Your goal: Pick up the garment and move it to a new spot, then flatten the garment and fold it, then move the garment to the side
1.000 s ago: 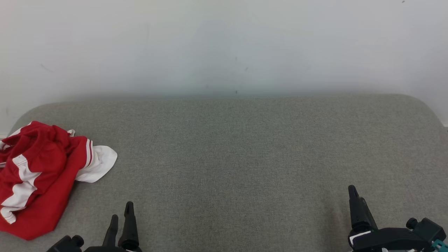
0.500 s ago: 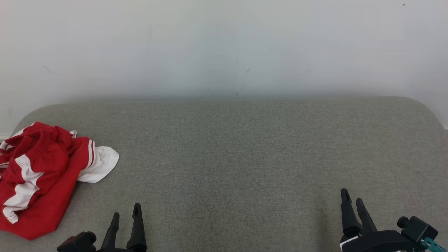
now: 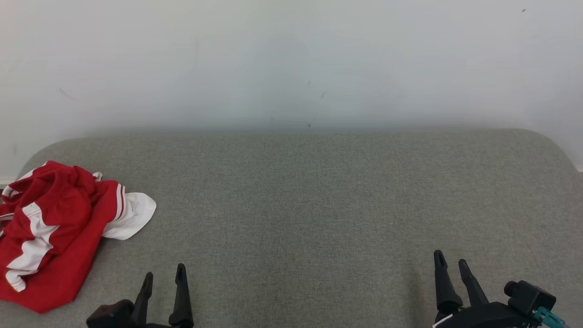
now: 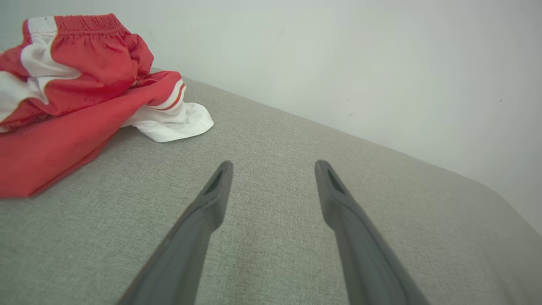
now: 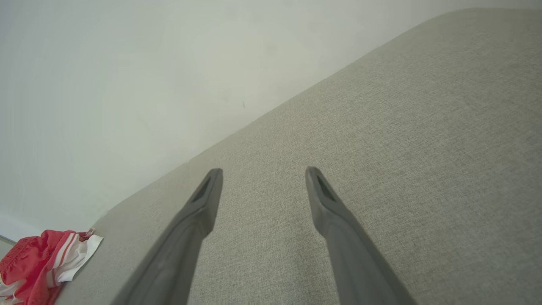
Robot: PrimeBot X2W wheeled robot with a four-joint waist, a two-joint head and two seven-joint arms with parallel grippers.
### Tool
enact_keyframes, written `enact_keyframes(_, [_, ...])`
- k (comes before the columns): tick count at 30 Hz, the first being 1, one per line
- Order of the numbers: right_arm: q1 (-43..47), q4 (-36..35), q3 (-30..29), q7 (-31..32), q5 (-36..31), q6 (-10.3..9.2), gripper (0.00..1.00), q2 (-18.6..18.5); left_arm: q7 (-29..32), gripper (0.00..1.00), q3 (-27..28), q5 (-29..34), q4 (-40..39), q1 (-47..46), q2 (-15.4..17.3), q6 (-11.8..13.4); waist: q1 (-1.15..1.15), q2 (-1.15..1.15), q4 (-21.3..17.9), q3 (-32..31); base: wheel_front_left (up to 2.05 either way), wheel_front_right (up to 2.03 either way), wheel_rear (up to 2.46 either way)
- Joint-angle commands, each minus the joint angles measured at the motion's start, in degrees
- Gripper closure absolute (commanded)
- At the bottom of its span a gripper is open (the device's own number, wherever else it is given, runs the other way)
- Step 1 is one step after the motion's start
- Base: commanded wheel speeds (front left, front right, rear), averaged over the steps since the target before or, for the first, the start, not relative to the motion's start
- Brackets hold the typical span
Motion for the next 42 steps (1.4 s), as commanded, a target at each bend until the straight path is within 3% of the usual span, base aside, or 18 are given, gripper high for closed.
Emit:
enact_keyframes(1, [-0.26, -0.19, 0.33, -0.37, -1.65, -0.07, 0.0, -0.32, -0.55, 0.0, -0.05, 1.69, -0.74, -0.04, 0.54, 0.36, 0.0, 0.0, 0.02, -0.05, 0.0, 0.0, 0.0])
enact_keyframes(18, [1.11, -0.45, 1.55, -0.89, -11.16, -0.09, 0.0, -0.34, -2.68, 0.0, -1.84, 10.26, 1.91, 0.49, 1.17, 0.37, 0.0, 0.0, -0.26, -1.14, 0.0, 0.0, 0.0])
enact_keyframes(42, [2.69, -1.98, 2.88, -1.53, -19.8, -0.11, 0.0, -0.36, -5.11, 0.0, -1.5, 15.29, 5.22, 0.15, 0.72, -0.29, 0.0, 0.0, 0.02, -2.25, 0.0, 0.0, 0.0])
